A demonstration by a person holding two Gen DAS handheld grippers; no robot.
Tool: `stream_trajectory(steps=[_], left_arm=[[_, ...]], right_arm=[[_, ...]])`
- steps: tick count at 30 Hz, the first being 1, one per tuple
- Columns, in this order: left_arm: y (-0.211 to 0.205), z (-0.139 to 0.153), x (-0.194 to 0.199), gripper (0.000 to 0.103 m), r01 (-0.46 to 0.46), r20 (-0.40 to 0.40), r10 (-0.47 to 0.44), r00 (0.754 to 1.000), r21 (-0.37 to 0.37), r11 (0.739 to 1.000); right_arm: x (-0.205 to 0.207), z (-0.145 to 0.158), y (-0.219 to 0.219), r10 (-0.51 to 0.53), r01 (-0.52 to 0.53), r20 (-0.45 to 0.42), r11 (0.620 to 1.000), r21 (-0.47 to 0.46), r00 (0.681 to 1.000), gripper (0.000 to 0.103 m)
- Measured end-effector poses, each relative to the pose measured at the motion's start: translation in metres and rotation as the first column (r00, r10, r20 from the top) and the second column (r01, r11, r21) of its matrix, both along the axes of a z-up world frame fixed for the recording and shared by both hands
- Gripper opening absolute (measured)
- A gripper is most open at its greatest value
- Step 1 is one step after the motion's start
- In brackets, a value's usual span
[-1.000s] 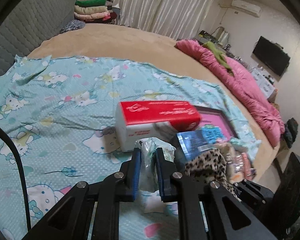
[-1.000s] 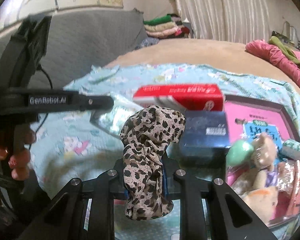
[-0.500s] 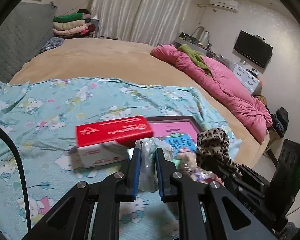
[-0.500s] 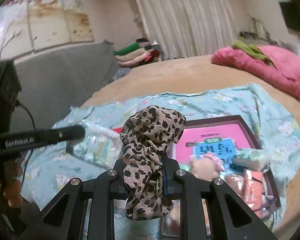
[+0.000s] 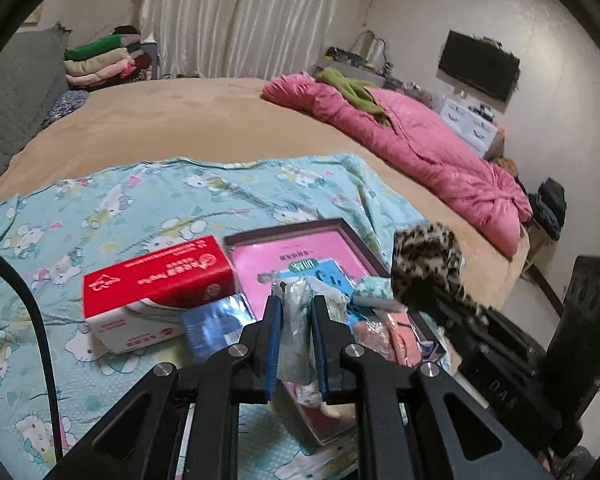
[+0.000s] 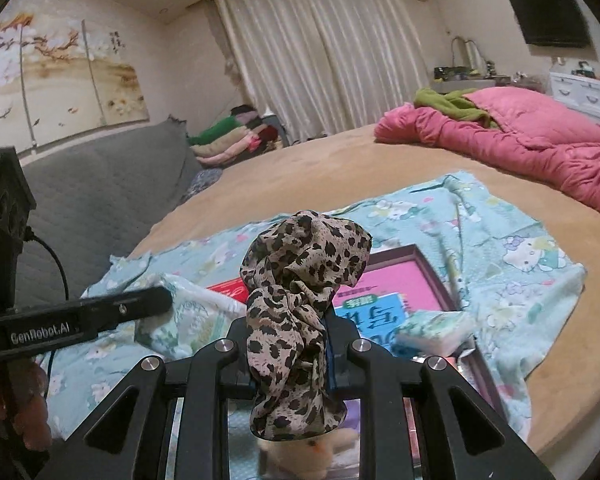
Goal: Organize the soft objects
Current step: 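Lift the scrunchie with the right tool while the left carries the white pack toward the box, then lower the scrunchie into the box with the right tool while the left lowers the white pack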
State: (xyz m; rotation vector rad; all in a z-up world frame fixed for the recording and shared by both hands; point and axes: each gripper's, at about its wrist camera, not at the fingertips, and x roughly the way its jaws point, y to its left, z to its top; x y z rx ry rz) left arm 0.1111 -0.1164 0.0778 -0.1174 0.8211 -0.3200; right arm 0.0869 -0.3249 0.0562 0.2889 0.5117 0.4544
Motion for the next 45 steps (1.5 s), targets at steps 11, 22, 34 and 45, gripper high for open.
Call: stream_trajectory(steps=[11,22,34,45], left_arm=[[-0.04,-0.014,0.014,0.015,0.055,-0.039,-0.055,0.998,0.007,0.998],[-0.067,-0.048,0.033,0.015,0.092,-0.099,-0.091,0.991,0.007,0.996],[-0.072,-0.068,0.041,0.015,0.087,-0.114,-0.08,0.99,0.062,0.994],[-0.072,-0.078,0.049,0.015,0.087,-0.127,-0.078,0.989,0.06,0.994]], right_arm=[[0.011,-0.011,-0.04,-0.114,0.113,-0.009,0.993,-0.025,0.993,0.023],[0.025,-0.033,-0.046,-0.124,0.123,-0.06,0.992,-0.03,0.99,0.023],[0.036,-0.048,-0.045,-0.138,0.132,-0.089,0.989,-0.069,0.986,0.023],[0.049,-0.061,-0.034,-0.106,0.094,-0.121,0.99,-0.101,0.987,0.024]])
